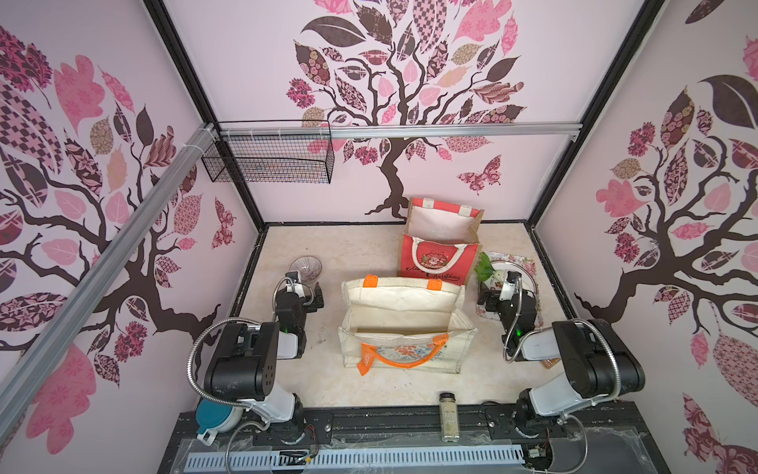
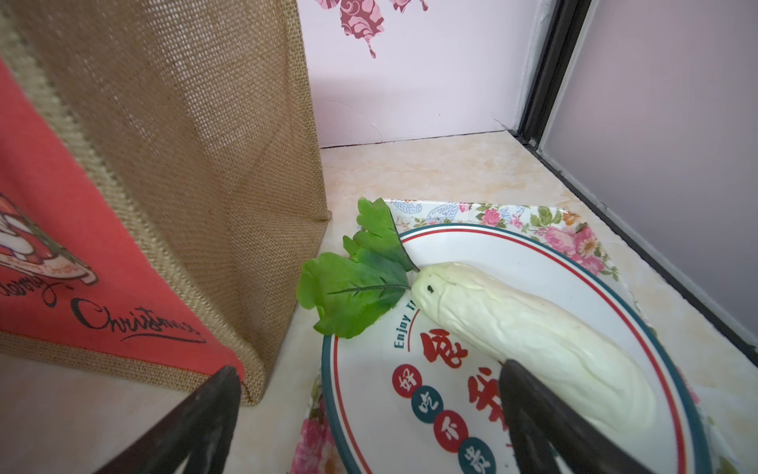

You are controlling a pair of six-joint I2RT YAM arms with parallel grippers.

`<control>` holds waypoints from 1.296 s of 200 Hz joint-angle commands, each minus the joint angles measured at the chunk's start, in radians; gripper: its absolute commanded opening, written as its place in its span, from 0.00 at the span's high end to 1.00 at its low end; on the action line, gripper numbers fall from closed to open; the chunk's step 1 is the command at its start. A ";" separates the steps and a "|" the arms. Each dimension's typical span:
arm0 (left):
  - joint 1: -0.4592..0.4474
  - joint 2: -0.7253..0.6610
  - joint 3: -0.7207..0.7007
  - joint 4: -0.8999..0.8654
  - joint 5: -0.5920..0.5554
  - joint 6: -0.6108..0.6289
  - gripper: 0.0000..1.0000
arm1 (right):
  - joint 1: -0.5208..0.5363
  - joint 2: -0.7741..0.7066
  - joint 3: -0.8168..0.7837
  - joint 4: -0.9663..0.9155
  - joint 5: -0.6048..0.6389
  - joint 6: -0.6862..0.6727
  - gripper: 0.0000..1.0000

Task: Put away the canvas bag
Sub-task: Press the canvas bag at the center of the board.

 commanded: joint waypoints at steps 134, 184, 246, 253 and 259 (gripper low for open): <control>0.004 -0.532 0.702 -1.406 0.405 -0.473 0.02 | 0.268 -0.572 0.761 -1.334 -0.372 0.083 0.00; -0.018 -0.583 0.830 -1.721 0.565 -0.289 0.05 | 0.829 -0.395 0.987 -1.579 -0.048 -0.041 0.00; -0.029 -0.678 0.786 -1.808 0.578 -0.303 0.04 | 1.127 -0.224 1.054 -1.579 -0.062 0.001 0.00; -0.028 -0.686 0.777 -1.808 0.589 -0.306 0.04 | 1.135 -0.214 1.051 -1.570 -0.083 0.010 0.01; -0.029 -0.692 0.770 -1.805 0.601 -0.311 0.04 | 1.137 -0.203 1.045 -1.559 -0.102 0.020 0.02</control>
